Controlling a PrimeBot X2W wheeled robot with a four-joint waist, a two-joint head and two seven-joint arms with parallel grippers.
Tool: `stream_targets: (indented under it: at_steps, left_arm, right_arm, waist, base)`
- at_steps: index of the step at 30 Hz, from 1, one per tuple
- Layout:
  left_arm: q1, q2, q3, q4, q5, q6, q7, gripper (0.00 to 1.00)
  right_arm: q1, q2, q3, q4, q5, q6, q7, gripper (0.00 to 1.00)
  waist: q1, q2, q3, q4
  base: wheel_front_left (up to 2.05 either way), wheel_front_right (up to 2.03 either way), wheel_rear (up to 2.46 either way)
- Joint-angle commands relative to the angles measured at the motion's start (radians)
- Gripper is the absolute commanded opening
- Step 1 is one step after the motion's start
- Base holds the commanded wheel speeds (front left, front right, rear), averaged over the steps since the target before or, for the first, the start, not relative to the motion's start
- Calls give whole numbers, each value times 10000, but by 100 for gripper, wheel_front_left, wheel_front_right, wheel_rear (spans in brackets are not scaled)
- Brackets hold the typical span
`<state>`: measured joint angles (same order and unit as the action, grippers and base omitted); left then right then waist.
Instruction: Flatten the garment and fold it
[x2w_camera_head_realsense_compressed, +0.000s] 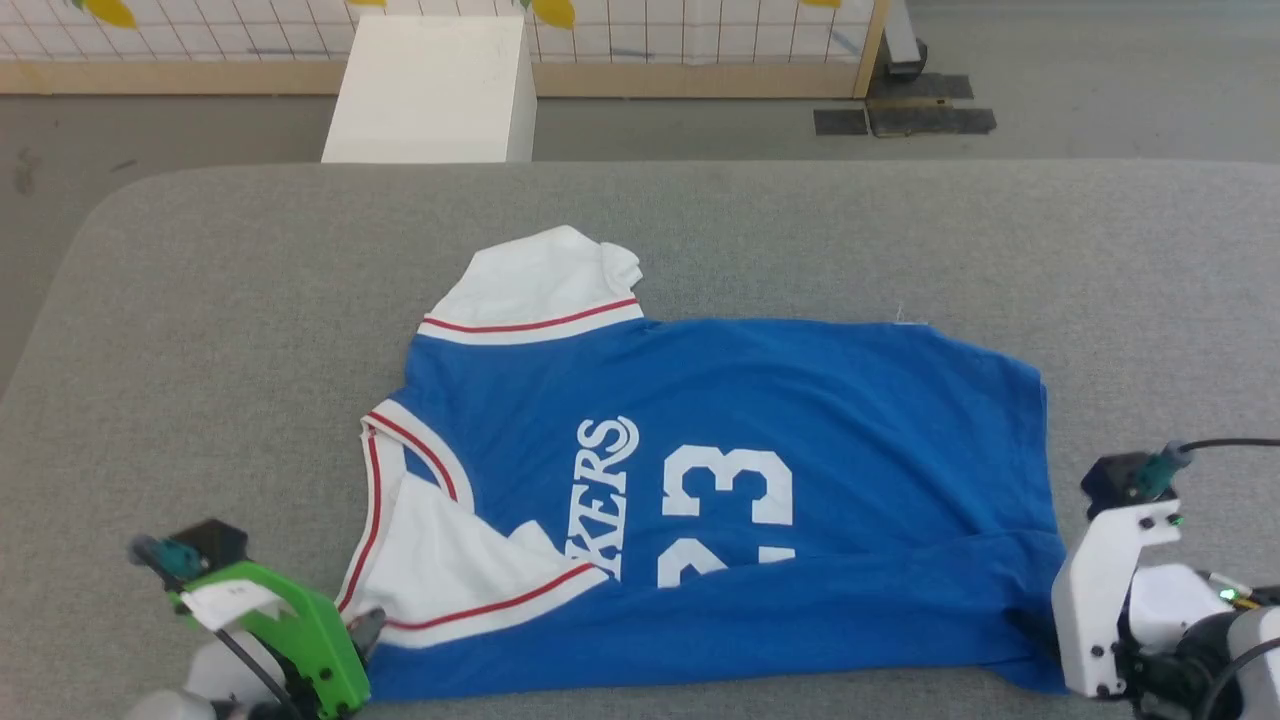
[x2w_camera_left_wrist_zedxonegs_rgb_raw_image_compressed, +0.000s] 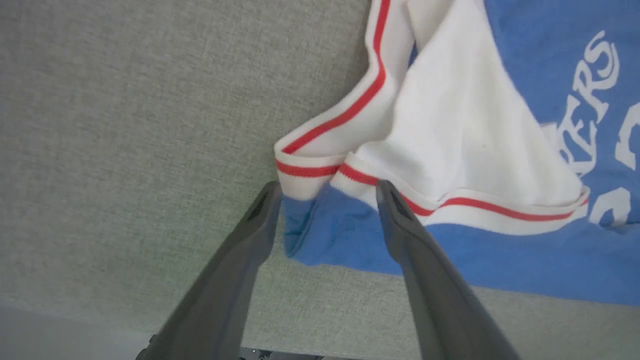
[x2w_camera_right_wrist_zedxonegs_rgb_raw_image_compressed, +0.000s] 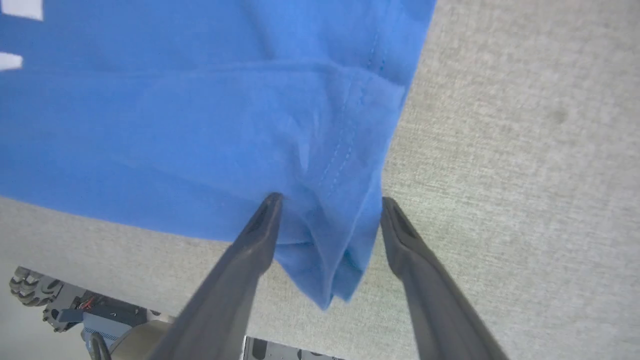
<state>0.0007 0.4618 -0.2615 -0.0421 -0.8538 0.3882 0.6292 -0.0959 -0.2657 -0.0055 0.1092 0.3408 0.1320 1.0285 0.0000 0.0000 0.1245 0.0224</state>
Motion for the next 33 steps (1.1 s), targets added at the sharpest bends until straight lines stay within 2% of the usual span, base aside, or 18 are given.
stream_targets:
  at_steps: [1,5,9,13,18,24,33]
  left_arm:
    - [-204,155,116,-155,41,17,-67,100]
    - [-438,377,382,-684,150,89,-211,100]
    - [-854,404,674,-1032,477,-103,-1084,100]
    - [-1273,150,782,-985,859,-550,-2421,100]
    - [-1604,-343,749,-386,1265,-1166,-4228,100]
    - [-2326,-616,563,501,1644,-1727,-5442,100]
    - [-5078,-986,-215,2115,2081,-2443,-5368,100]
  right_arm:
    - [-181,9,-94,-152,127,-13,-148,100]
    - [-358,122,-591,-725,315,-13,-507,100]
    - [-663,357,-1176,-1327,290,-13,-1220,100]
    - [-1045,501,-1541,-1603,96,-13,-2478,100]
    - [-1301,494,-1648,-1379,-139,-13,-3835,100]
    - [-1548,422,-1731,-975,-129,-13,-4362,100]
    - [-2131,306,-1556,-1096,-92,-13,-4387,100]
  waist:
    - [0,0,-125,-26]
    - [0,0,-252,-92]
    - [0,0,-239,-185]
    - [0,0,-104,-242]
    - [0,0,126,-259]
    - [0,0,693,-213]
    - [0,0,1805,-171]
  base:
    - [0,0,0]
    - [0,0,0]
    - [0,0,0]
    - [0,0,0]
    - [0,0,0]
    - [0,0,0]
    - [0,0,0]
